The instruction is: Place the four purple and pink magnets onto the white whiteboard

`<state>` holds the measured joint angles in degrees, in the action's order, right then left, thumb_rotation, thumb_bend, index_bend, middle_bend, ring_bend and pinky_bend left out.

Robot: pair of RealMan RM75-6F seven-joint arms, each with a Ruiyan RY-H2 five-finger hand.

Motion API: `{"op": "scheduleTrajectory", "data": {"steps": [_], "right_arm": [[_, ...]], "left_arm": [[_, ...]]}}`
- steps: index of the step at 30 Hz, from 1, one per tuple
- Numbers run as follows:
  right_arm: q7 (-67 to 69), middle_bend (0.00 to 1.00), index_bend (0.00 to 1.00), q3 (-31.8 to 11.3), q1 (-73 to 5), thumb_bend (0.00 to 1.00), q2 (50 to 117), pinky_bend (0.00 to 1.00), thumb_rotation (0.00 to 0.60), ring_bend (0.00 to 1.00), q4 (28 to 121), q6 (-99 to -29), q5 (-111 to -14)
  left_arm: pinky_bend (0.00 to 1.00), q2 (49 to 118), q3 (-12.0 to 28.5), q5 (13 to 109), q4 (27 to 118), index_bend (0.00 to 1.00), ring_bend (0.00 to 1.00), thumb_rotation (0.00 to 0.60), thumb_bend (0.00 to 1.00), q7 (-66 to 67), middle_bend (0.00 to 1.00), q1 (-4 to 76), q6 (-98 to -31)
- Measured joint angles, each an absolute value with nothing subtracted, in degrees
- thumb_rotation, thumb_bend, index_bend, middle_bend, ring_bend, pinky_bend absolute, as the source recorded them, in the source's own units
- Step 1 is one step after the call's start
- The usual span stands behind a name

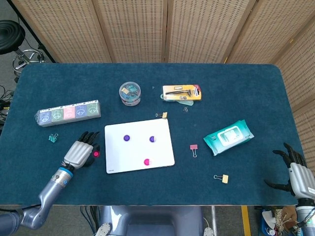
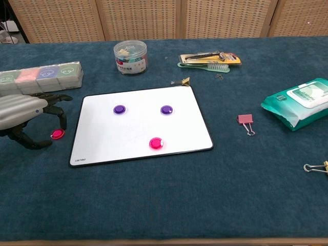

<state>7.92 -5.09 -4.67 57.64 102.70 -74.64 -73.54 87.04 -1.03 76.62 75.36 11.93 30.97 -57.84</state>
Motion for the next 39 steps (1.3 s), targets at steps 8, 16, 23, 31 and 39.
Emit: {"op": "scheduleTrajectory", "data": {"steps": [8,16,23,31,39], "right_arm": [[8.2,0.00,0.20,-5.1,-4.7,0.08,57.5,0.00,0.600,0.00,102.7,-74.6,-73.6],[8.3,0.00,0.20,-5.1,-4.7,0.08,57.5,0.00,0.600,0.00,102.7,-74.6,-73.6],[8.5,0.00,0.20,-5.1,-4.7,0.08,57.5,0.00,0.600,0.00,102.7,-74.5,-73.6],[8.6,0.00,0.20,-5.1,-4.7,0.08,57.4,0.00,0.600,0.00,102.7,-74.5,-73.6],[8.6,0.00,0.21,-5.1,-4.6,0.08,57.3,0.00,0.600,0.00,102.9,-74.6,-73.7]], "left_arm": [[0.00,87.7,-0.5,76.3,74.8,0.46,0.00,0.600,0.35,12.3,0.00,31.0,-57.1],[0.00,88.1,-0.4,76.6,74.2,0.54,0.00,0.600,0.39,11.9,0.00,30.8,-56.8],[0.00,88.4,-0.1,77.3,73.6,0.56,0.00,0.600,0.40,11.0,0.00,30.8,-56.9],[0.00,86.7,1.0,77.7,76.2,0.57,0.00,0.600,0.40,10.5,0.00,31.0,-57.5],[0.00,85.8,3.0,77.1,79.2,0.57,0.00,0.600,0.40,10.1,0.00,32.9,-55.8]]}}
